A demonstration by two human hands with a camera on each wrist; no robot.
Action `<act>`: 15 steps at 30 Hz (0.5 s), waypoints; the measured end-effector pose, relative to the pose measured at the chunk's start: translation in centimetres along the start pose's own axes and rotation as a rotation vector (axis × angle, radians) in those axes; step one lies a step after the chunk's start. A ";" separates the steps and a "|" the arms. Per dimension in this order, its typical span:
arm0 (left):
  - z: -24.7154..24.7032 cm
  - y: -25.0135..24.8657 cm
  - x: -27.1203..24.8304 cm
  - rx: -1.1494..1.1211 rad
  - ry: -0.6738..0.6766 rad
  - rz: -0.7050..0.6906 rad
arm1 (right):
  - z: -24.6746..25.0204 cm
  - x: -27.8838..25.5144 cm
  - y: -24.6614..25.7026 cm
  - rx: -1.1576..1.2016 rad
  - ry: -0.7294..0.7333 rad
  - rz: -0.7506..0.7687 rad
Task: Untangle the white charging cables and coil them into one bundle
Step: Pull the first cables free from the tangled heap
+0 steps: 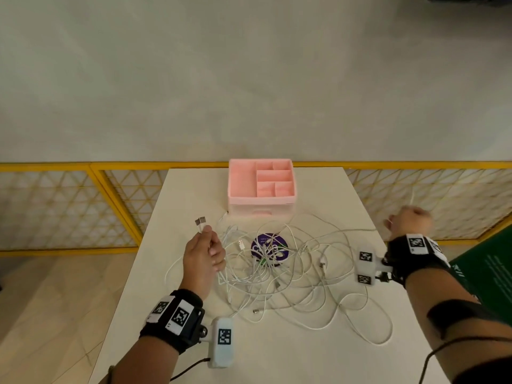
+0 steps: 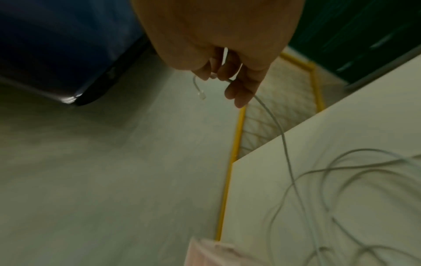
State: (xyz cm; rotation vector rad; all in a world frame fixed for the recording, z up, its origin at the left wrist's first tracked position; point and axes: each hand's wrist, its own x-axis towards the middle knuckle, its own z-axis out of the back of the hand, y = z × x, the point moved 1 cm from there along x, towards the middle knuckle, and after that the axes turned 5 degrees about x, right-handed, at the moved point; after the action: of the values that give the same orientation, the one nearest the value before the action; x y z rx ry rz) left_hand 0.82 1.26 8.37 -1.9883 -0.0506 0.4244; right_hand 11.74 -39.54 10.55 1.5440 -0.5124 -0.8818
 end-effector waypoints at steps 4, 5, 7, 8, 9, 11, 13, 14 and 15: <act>-1.5 -1.5 -1.1 -0.112 0.160 0.029 | 3.5 1.6 -3.6 -0.215 -0.033 -0.118; -2.0 -1.8 -1.3 -0.117 0.191 0.024 | 3.1 0.6 -4.0 -0.195 -0.040 -0.105; -3.1 -2.4 -1.6 -0.122 0.236 0.005 | 0.8 -3.0 -4.0 -0.104 0.153 0.005; -3.7 -2.7 -1.7 -0.132 0.252 -0.002 | -0.6 -5.6 -3.7 -0.076 0.336 0.068; -4.4 -2.9 -1.7 -0.147 0.266 -0.008 | -2.0 -8.5 -3.3 -0.074 0.527 0.125; -5.7 -3.6 -1.9 -0.196 0.291 -0.020 | -4.3 -15.0 -2.4 -0.099 0.910 0.186; -6.9 -4.5 -2.0 -0.259 0.300 -0.036 | -6.1 -20.2 -2.5 -0.163 1.248 0.190; -7.2 -4.9 -2.0 -0.285 0.300 -0.050 | -6.9 -22.2 -3.0 -0.190 1.373 0.169; -7.4 -5.4 -2.0 -0.293 0.297 -0.072 | -7.5 -23.7 -3.6 -0.204 1.466 0.145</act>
State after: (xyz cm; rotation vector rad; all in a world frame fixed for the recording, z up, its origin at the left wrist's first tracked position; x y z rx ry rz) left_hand 2.14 -3.19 16.52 -2.3115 0.0035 0.0739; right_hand 2.41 -16.29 12.64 1.5147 0.5165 0.4129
